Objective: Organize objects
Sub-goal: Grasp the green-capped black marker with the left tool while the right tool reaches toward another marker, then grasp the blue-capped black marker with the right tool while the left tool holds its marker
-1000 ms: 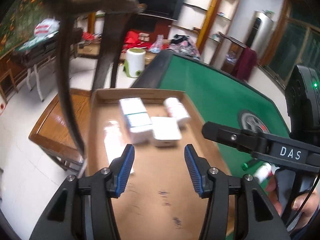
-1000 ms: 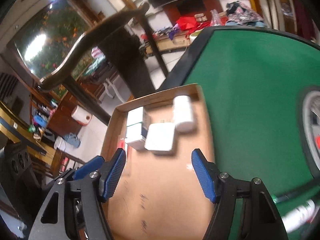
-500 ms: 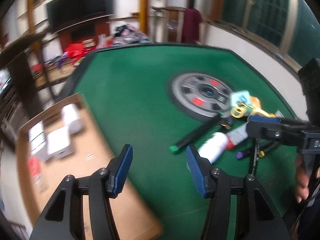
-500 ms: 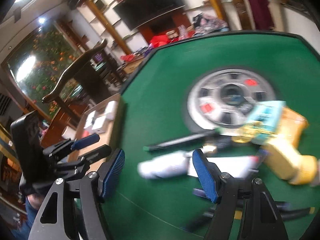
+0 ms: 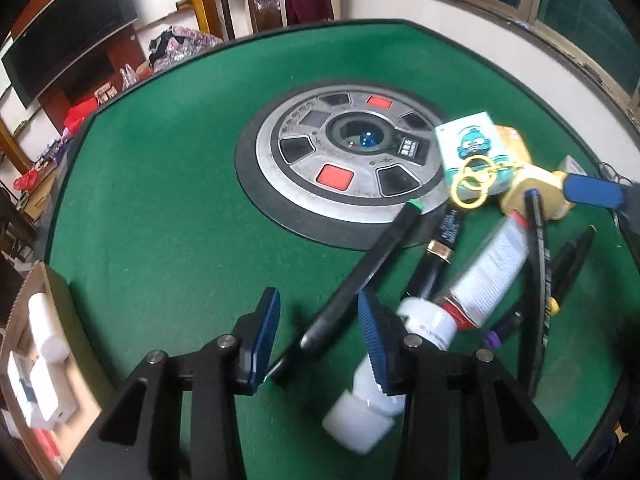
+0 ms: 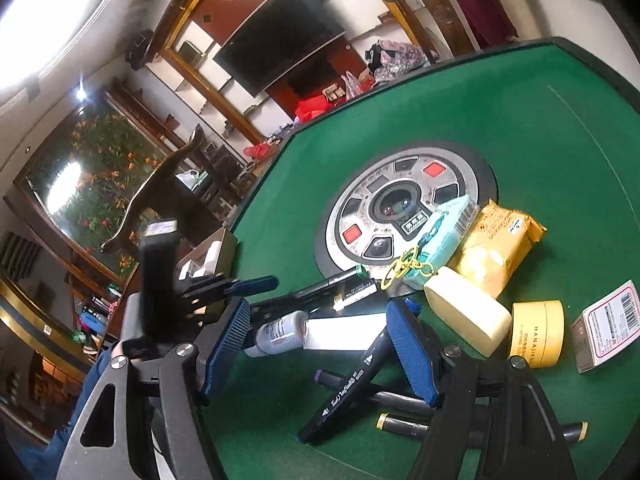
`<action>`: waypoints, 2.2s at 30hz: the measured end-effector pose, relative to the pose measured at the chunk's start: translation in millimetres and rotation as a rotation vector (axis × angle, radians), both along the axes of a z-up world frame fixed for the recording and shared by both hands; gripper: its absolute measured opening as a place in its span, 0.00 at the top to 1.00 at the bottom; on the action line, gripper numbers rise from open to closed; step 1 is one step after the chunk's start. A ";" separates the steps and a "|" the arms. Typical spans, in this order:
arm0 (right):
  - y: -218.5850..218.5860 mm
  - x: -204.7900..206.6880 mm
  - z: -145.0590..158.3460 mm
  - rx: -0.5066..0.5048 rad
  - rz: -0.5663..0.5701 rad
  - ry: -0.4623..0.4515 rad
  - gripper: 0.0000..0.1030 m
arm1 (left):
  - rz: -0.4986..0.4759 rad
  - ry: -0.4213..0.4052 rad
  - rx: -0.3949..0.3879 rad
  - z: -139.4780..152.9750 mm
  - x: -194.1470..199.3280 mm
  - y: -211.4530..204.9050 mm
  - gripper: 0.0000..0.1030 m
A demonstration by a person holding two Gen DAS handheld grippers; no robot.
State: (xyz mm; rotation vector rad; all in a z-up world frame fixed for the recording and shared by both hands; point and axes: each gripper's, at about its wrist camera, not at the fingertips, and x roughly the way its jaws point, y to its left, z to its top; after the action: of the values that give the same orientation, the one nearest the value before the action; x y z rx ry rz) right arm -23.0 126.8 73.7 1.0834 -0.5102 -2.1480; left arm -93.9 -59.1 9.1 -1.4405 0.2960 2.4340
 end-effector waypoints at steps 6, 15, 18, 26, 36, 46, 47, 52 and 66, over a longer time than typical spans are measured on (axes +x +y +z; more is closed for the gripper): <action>7.1 -5.8 -10.7 0.015 -0.028 -0.043 0.26 | 0.014 0.005 0.021 -8.7 -3.1 9.9 0.72; 11.6 -11.8 -29.8 0.116 -0.017 -0.103 0.26 | 0.259 0.056 0.075 -8.8 33.6 5.2 0.86; 22.3 -8.2 -41.6 0.138 -0.029 -0.149 0.26 | 0.262 0.071 0.102 -8.9 36.4 -0.7 0.86; 46.1 58.6 -52.2 0.159 0.031 -0.159 0.24 | 0.233 0.087 0.125 -9.9 36.2 -2.7 0.86; 45.6 59.1 -37.6 0.087 0.020 -0.193 0.24 | 0.262 0.085 0.214 -13.7 24.0 -11.4 0.86; 10.3 45.5 -49.5 0.156 -0.027 -0.290 0.55 | 0.263 0.092 0.199 -14.2 24.2 -9.8 0.86; 4.7 41.2 -49.3 0.206 -0.040 -0.267 0.58 | 0.262 0.093 0.198 -14.2 24.4 -10.0 0.86; -34.1 35.2 -38.4 0.436 -0.005 -0.099 0.73 | 0.260 0.099 0.194 -14.9 24.4 -11.4 0.86; -68.3 46.3 -48.0 0.659 0.033 0.093 0.85 | 0.261 0.123 0.157 -16.6 25.8 -4.1 0.86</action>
State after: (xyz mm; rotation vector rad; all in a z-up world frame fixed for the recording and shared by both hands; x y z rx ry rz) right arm 23.4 58.5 25.7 1.3003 0.2883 -2.3835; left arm -68.1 -63.2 -7.5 -1.3368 -0.0617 2.6884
